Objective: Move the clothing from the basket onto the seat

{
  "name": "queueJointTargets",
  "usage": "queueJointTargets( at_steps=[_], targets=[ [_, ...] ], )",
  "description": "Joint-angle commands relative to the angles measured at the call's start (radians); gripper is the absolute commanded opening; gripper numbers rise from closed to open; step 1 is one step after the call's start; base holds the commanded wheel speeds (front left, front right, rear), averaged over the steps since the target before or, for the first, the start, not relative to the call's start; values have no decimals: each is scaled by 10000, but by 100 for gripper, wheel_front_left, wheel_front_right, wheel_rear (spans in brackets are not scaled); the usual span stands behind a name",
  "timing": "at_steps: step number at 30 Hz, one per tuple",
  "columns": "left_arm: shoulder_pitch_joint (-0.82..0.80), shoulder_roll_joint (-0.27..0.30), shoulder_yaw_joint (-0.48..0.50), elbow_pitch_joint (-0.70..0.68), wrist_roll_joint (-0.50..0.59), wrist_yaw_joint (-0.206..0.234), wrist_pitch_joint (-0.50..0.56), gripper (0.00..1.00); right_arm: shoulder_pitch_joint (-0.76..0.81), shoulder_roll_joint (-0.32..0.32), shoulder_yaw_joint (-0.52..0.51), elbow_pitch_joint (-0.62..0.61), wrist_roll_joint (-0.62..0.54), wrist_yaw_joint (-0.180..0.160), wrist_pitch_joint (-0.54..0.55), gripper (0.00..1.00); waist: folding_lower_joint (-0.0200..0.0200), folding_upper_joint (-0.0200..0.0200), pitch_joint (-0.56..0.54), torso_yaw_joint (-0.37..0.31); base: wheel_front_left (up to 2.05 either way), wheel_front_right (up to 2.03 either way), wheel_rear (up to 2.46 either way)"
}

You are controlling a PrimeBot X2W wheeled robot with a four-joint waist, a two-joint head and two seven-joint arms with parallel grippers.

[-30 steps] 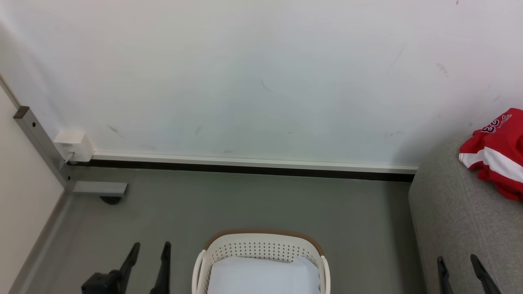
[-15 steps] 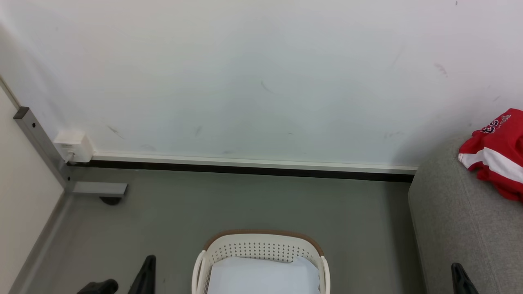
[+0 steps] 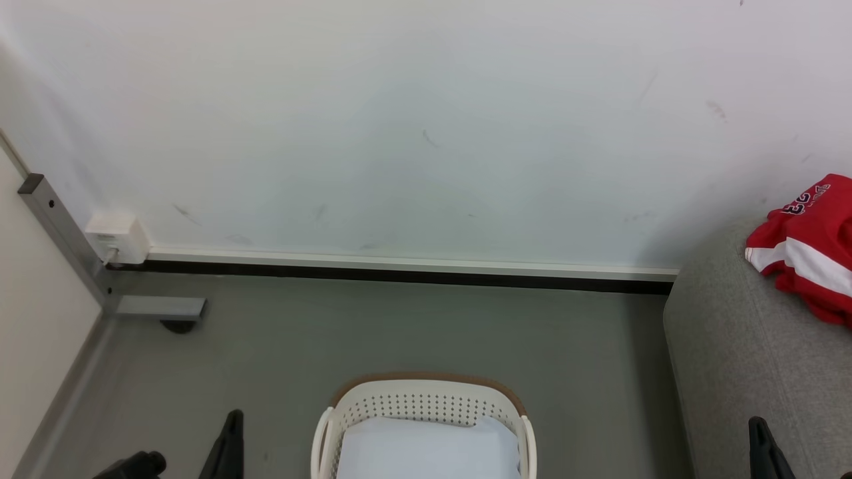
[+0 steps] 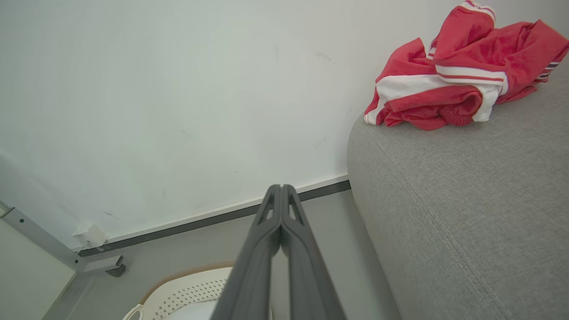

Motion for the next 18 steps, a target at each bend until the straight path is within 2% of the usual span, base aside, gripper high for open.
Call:
queueJointTargets(
  at_steps=[1, 18],
  targets=[
    [-270, 25, 110, -192, -454, -61, 106, 0, -339, -39, -59, -110, 491, -4, 94, 0, 0, 0, 5, -5, 0, 0, 0],
    [-444, -100, 478, -332, -2804, -213, 751, 0, -720, -33, -149, -55, 3097, -7, 740, 0, 0, 0, 52, -51, 0, 0, 0]
  ],
)
